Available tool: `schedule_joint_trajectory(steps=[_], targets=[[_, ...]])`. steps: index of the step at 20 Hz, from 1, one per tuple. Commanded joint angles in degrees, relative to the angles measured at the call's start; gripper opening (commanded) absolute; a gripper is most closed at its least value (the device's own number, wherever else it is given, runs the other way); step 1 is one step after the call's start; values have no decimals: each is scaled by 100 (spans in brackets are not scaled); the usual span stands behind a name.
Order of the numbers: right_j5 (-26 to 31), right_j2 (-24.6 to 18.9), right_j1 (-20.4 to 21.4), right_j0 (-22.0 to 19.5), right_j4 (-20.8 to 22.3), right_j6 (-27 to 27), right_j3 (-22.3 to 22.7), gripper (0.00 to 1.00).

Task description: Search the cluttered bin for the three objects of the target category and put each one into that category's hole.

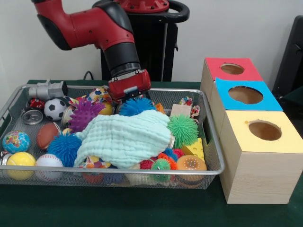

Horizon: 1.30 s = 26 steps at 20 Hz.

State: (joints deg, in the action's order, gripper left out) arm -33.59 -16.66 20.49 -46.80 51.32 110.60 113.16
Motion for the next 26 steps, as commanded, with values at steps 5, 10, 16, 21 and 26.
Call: schedule_joint_trajectory(steps=[5, 10, 16, 21, 26], targets=[[2041, -683, -905, -631, 1240, 575, -2130, 100], [2085, -250, -849, -100, 511, 434, -2063, 100], [1971, -34, -689, 541, -282, 584, -1889, 100], [1995, 376, -773, 1321, -1661, 812, -1902, 100], [2384, 369, -813, 1718, -2757, 858, -1943, 100]])
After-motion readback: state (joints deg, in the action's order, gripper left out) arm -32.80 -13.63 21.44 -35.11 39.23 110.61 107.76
